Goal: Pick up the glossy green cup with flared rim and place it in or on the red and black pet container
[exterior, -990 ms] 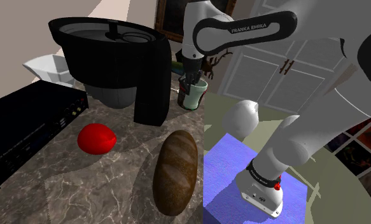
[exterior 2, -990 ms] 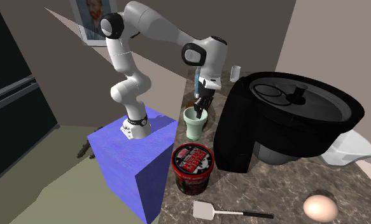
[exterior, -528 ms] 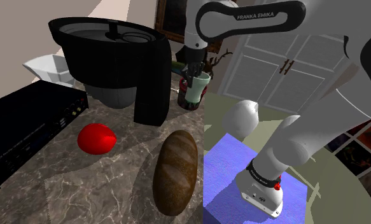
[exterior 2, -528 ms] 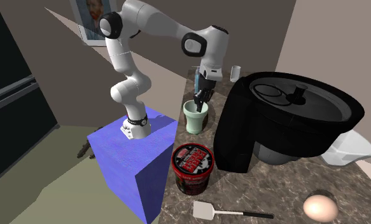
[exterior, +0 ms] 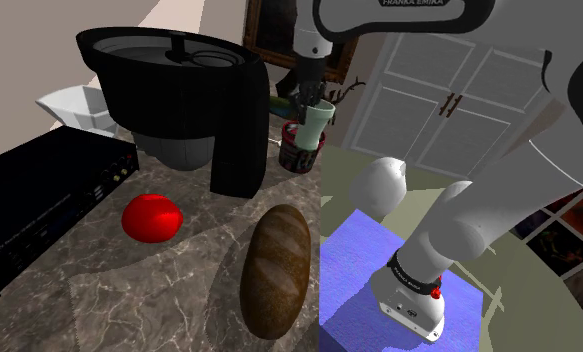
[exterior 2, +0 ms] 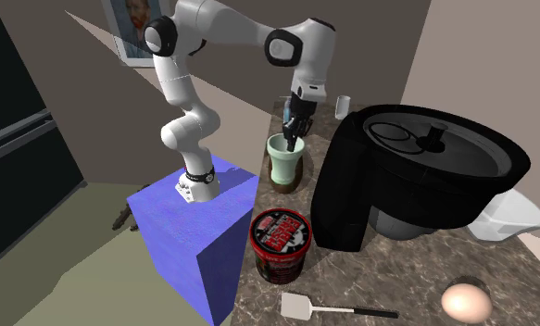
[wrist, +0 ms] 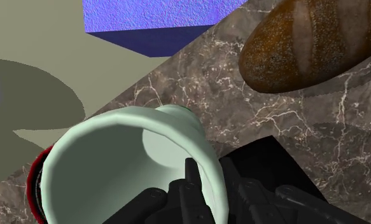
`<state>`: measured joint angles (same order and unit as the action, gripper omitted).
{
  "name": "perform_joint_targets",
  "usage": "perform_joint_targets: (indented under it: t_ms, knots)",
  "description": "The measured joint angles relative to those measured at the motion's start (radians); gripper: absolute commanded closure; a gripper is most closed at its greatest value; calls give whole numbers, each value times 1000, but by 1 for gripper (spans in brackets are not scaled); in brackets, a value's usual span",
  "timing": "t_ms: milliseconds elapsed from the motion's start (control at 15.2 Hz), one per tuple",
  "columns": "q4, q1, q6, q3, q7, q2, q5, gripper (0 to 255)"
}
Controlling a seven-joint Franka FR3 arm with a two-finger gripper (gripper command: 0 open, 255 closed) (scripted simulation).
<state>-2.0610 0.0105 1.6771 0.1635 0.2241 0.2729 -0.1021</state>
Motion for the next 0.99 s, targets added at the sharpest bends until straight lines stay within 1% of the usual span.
perform_joint_targets:
  t_ms: [528, 792, 990]
  knots:
    - [114, -5, -101, -5, -19, -11, -3, 255]
    - [196, -36, -117, -46, -88, -69, -27, 255]
    - [289, -64, -135, -81, -152, -135, -46, 255]
